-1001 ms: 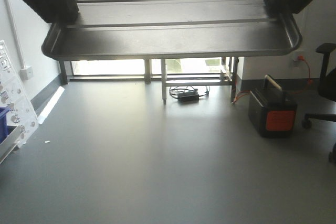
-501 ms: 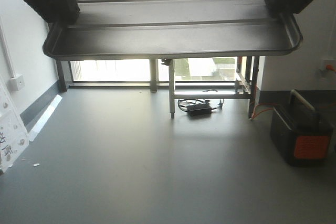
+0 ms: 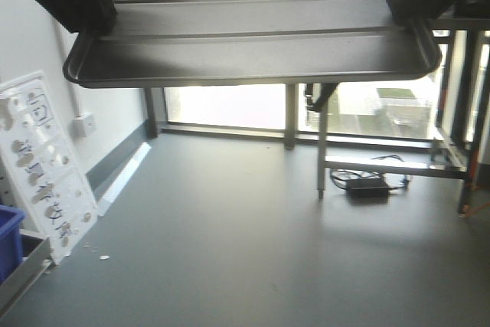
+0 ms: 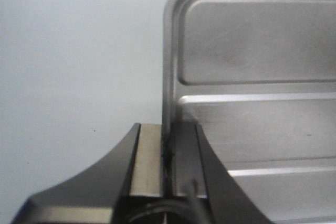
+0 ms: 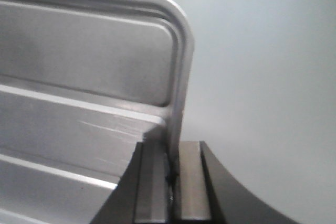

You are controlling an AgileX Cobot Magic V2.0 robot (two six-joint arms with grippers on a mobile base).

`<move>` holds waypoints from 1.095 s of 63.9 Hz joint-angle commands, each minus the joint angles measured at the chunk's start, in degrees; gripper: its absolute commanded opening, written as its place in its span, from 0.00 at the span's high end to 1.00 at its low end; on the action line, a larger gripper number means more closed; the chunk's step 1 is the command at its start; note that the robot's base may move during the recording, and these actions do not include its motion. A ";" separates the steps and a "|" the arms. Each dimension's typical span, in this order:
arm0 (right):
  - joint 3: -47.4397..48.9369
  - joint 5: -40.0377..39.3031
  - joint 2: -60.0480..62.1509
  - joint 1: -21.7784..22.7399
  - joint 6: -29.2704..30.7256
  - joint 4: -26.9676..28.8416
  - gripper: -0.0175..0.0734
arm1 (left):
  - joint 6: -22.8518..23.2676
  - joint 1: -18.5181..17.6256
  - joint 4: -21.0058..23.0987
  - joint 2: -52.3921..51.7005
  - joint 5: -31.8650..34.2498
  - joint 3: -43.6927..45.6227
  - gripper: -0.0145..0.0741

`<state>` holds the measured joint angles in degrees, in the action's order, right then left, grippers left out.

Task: Grab silver tray and stack on right shelf
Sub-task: 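Hold the tray raised while the base drives to another shelf, then move the held tray over the larger grey tray and lower it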

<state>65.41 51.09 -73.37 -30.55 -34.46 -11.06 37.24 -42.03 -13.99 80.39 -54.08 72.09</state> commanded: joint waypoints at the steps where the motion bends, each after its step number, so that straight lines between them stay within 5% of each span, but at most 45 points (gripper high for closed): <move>1: 2.00 -0.71 1.86 0.26 1.16 -2.97 0.74 | -0.02 -0.09 -3.34 -1.96 0.62 1.83 0.94; 70: 2.00 -0.71 1.86 0.26 1.16 -2.97 0.74 | -0.02 -0.09 -2.85 -1.49 0.62 1.83 0.94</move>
<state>65.41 51.09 -73.37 -30.55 -34.46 -11.06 37.24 -42.03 -13.99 80.88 -54.08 72.09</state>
